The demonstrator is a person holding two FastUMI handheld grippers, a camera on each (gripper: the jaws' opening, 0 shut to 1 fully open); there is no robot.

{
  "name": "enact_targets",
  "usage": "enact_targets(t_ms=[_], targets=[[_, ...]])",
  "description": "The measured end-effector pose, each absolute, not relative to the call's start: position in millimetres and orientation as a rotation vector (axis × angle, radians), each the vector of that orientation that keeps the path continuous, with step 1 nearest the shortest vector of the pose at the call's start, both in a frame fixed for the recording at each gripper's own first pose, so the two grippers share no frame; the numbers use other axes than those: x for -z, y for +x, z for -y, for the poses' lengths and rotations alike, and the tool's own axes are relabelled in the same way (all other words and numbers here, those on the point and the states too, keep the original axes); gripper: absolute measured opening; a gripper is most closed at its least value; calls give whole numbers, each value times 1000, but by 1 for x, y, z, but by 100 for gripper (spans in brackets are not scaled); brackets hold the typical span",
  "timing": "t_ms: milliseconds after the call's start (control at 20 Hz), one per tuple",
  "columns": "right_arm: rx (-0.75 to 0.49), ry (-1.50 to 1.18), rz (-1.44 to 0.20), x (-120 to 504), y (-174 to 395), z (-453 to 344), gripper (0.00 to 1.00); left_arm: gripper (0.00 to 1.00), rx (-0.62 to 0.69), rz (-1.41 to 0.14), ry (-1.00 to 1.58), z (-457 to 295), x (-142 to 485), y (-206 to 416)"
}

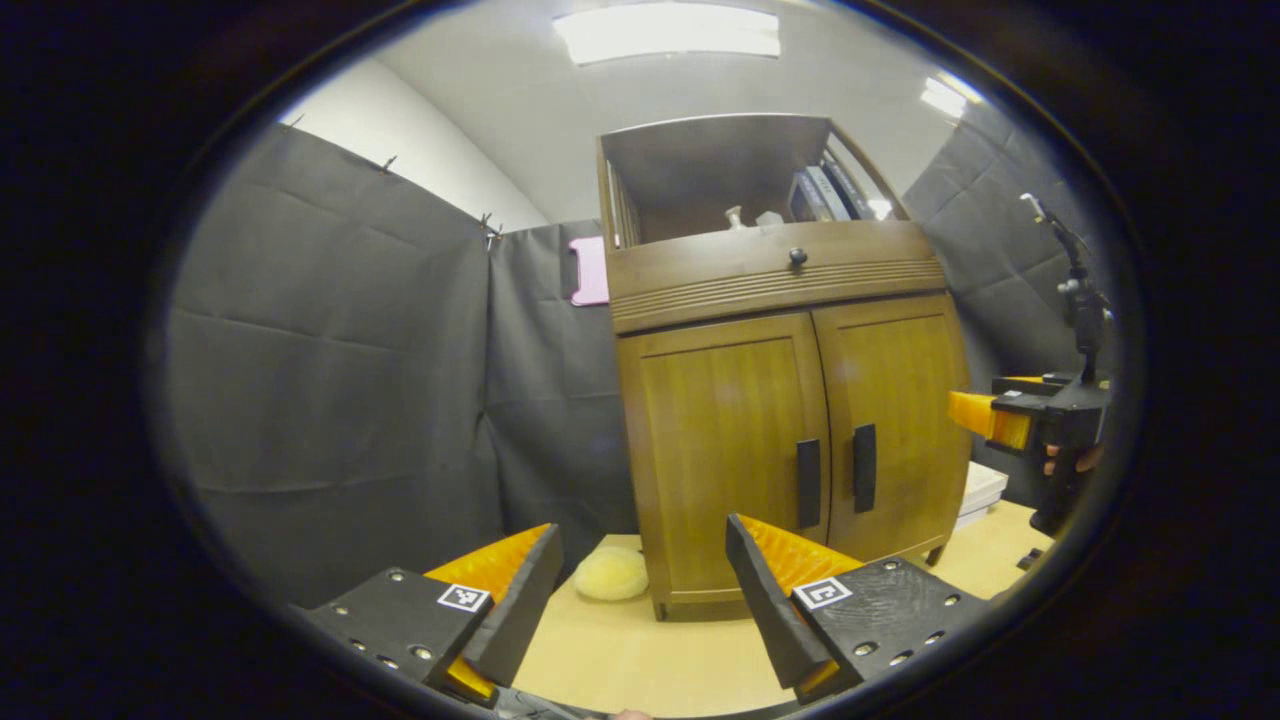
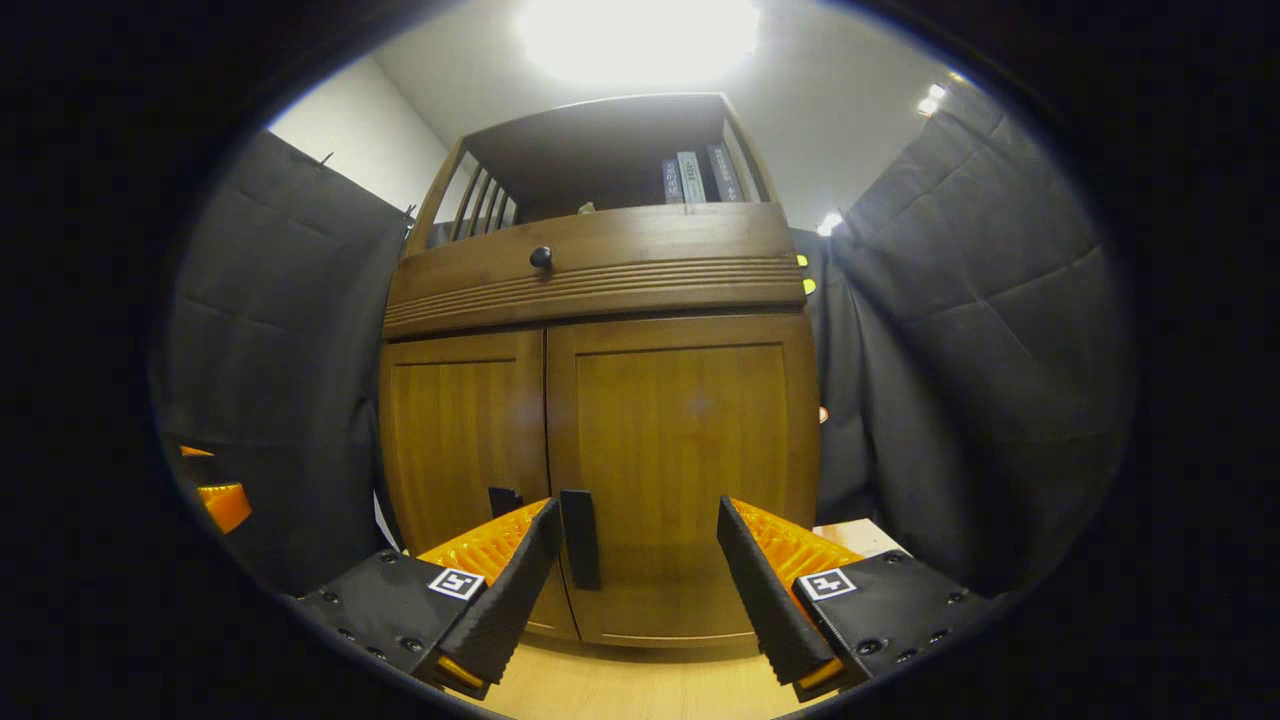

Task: Open the right door of the double-door shoe cabinet with the right hand, and open the left door with the left hand.

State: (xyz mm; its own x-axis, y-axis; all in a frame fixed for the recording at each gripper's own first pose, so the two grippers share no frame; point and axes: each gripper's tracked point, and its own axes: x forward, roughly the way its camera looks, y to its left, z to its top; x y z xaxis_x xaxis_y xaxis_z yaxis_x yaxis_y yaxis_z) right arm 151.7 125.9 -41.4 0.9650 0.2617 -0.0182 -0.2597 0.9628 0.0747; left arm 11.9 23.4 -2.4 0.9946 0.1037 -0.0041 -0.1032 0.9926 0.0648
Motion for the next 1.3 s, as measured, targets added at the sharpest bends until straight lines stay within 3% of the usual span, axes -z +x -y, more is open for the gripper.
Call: enact_targets(t_ms=[850,900,950,1000,1100,1200,1300], targets=[[-242,65,-160,123,251,-203,99,96,-175,-23,71,-98,31,37],[-244,64,-166,126,256,-207,86,96,-177,-24,73,-101,32,38],[-245,62,-172,129,259,-211,83,96,-180,-24,75,-103,35,39],[-252,63,-175,129,259,-215,87,96,-180,-25,75,-105,35,40],[-258,60,-194,132,267,-224,73,96,-181,-25,71,-109,38,40],[-248,60,-202,136,276,-223,72,96,-182,-28,66,-112,43,38],[-242,71,-217,139,274,-223,41,96,-181,-27,62,-115,45,38]])
